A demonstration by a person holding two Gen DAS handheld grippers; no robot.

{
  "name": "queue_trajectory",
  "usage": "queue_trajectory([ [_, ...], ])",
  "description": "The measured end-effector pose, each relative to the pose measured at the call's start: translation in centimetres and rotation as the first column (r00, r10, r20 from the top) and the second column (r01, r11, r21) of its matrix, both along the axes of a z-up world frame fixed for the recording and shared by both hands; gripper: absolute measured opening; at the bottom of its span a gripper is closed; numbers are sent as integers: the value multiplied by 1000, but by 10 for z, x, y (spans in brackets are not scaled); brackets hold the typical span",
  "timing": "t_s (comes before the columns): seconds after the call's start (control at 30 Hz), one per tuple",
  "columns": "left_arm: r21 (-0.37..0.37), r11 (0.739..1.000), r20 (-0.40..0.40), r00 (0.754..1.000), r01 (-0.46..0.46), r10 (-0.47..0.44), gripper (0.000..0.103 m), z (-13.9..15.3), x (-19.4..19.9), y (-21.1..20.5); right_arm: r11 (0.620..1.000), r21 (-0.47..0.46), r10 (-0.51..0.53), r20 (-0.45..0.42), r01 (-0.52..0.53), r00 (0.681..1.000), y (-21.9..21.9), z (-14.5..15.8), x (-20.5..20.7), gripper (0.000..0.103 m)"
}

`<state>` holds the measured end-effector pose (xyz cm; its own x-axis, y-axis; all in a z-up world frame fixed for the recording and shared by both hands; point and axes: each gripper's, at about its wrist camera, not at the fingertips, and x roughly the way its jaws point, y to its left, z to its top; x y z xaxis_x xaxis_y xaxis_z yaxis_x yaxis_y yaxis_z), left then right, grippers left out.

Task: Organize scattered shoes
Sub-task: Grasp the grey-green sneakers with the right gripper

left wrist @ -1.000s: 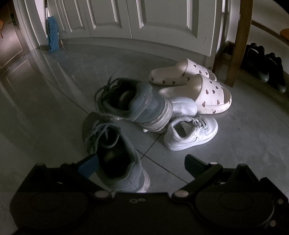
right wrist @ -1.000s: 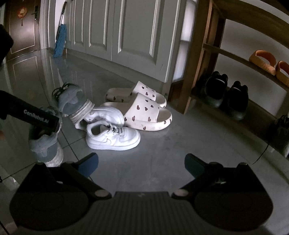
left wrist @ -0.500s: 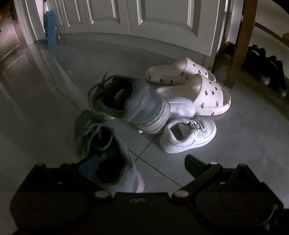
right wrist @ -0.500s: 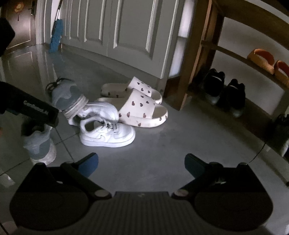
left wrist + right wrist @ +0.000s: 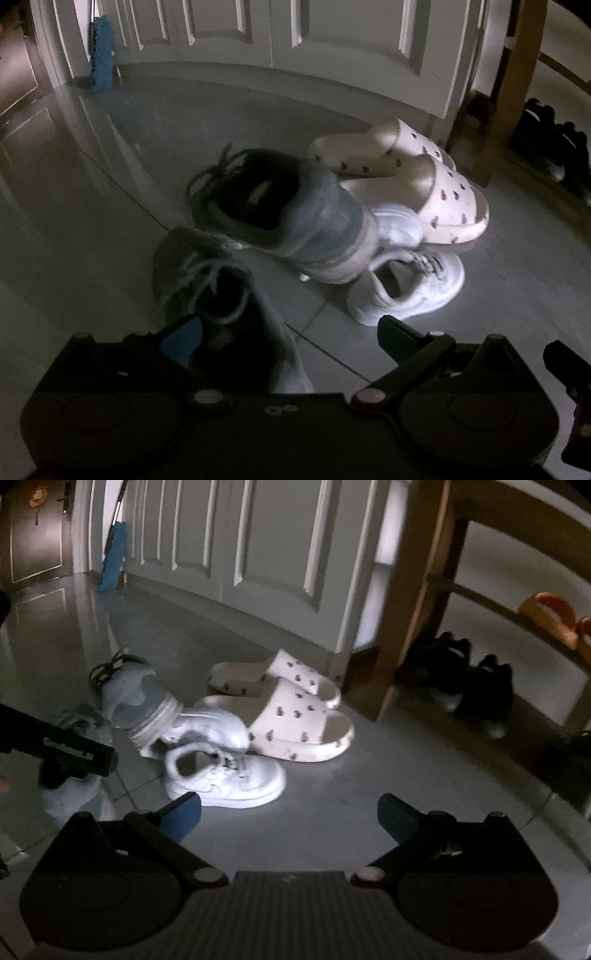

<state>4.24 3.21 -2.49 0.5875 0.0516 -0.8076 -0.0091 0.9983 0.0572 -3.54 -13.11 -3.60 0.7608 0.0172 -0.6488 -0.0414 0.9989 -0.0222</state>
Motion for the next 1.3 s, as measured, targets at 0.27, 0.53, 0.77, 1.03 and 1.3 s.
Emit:
queue_trajectory([
  [0.27,7,1000,-37,999,-18,18,102,-5,-1,23,996,-19,92,14,-92,996,27,-5,27,103],
  [0.53,-2,998,-67,995,-69,69,102,-12,-2,49,969,-97,238,95,-229,967,66,0,63,101],
  [0.77,-27,992,-62,991,-123,121,102,-10,9,71,952,-93,300,75,-293,951,83,28,102,101],
  [1.03,-36,992,-30,993,-119,118,102,4,44,85,955,-7,295,-9,-295,955,112,42,140,101],
  [1.3,-44,989,-92,986,-144,139,102,-6,69,103,910,-165,357,-162,-381,920,154,34,188,101],
])
